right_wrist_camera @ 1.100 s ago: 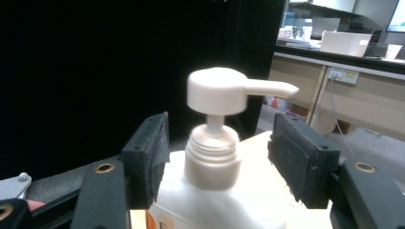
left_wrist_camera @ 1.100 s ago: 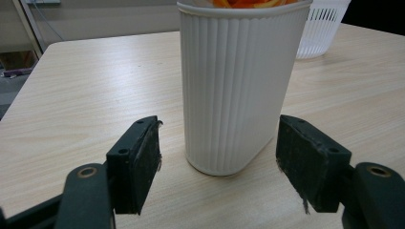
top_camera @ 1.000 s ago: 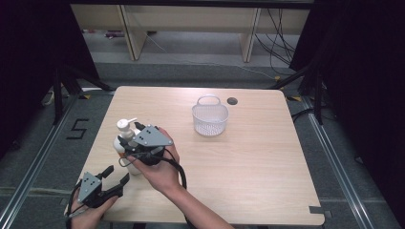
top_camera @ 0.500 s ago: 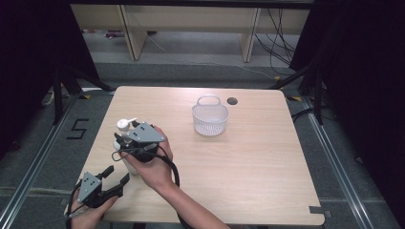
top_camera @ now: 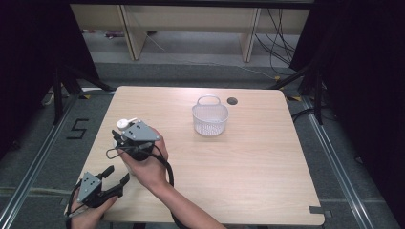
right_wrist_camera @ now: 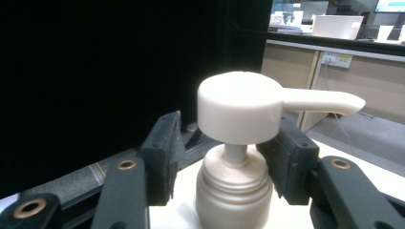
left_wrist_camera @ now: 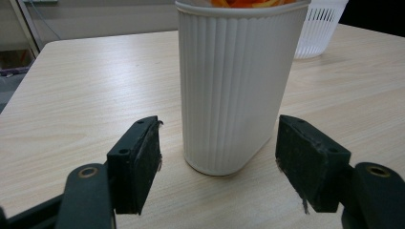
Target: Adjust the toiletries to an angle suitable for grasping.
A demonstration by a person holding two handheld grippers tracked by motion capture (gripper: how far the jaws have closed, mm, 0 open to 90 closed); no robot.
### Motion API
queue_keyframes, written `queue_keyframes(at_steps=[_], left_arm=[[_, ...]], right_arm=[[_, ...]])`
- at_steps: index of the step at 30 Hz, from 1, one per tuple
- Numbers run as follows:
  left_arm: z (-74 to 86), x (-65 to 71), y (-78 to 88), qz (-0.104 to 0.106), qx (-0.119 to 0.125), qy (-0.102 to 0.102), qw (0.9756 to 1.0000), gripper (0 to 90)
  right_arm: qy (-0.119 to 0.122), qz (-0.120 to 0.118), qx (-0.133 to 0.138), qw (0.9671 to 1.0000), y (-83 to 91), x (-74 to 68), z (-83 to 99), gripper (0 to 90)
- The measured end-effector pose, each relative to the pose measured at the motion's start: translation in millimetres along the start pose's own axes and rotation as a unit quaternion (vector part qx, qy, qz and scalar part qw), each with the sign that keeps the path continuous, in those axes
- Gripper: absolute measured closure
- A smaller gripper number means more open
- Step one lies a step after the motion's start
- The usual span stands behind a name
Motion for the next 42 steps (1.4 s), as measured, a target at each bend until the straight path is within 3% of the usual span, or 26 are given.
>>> queue_keyframes(at_steps=[5,11,12,14,20,25,26,29,30,31,34,35,36,41,42], left_arm=[[0.0,0.1,0.1,-0.001,-0.003,0.001,1.0,31.6],[-0.1,-0.3,0.3,-0.001,-0.001,0.005,1.0,31.8],[-0.1,-0.3,0.3,-0.001,-0.001,0.005,1.0,31.8],[-0.1,-0.4,0.1,0.0,-0.002,0.004,1.0,31.9],[-0.1,-0.7,0.0,-0.001,-0.002,0.004,1.0,31.9],[0.0,-0.9,-0.3,-0.003,-0.004,0.002,1.0,31.9],[0.0,-1.0,-0.3,-0.003,-0.004,0.003,1.0,31.9],[0.0,-1.2,-0.4,-0.004,-0.004,0.005,1.0,31.9],[-0.1,-1.2,-0.5,-0.004,-0.004,0.005,1.0,31.9],[-0.1,-1.7,-0.7,-0.007,-0.004,0.004,1.0,31.9],[0.5,-1.0,-0.7,-0.008,-0.006,0.01,0.9999,31.9],[0.5,-1.1,-0.8,-0.008,-0.006,0.011,0.9999,31.9],[0.5,-1.2,-0.8,-0.009,-0.006,0.011,0.9999,32.0],[0.6,-1.7,-0.1,-0.012,-0.009,0.012,0.9998,31.9],[0.6,-1.7,-0.1,-0.013,-0.009,0.011,0.9998,31.9]], right_arm=[[0.002,0.015,0.002,0.9999,2.7,2.2,-0.8,60.8],[0.003,0.01,0.007,0.9999,5.2,3.0,-0.7,61.2],[-0.008,0.015,0.002,0.9998,8.1,2.2,0.1,61.3],[0.0,0.012,0.009,0.9999,9.9,4.6,-0.4,61.3],[-0.007,0.01,0.026,0.9996,19.1,5.8,-5.0,61.4],[0.008,0.01,0.033,0.9994,31.0,5.2,-14.6,61.4],[-0.006,0.012,0.032,0.9994,34.0,4.2,-14.6,61.4],[0.005,0.014,0.035,0.9993,37.1,6.5,-16.1,61.4],[0.019,0.018,0.036,0.999,39.5,9.0,-17.4,61.4],[0.01,0.015,0.037,0.9992,40.5,8.1,-17.6,61.3],[0.013,0.021,0.046,0.9986,47.6,9.5,-21.6,61.4],[-0.002,0.021,0.048,0.9986,49.7,7.8,-22.2,61.3],[0.007,0.014,0.053,0.9985,50.6,8.6,-24.2,61.4],[0.024,0.026,0.055,0.9978,59.3,10.8,-30.6,61.4],[0.016,0.025,0.056,0.998,60.4,10.1,-31.0,61.4]])
Point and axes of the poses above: each handheld gripper's, and its own axes: y roughly backward along the jaws, z roughly out of its underside, x roughly to its right, the point moved 5 cm from there along -y, roughly forward along the jaws, and after that the axes turned 15 degrees about -z, right-handed, at the moved point
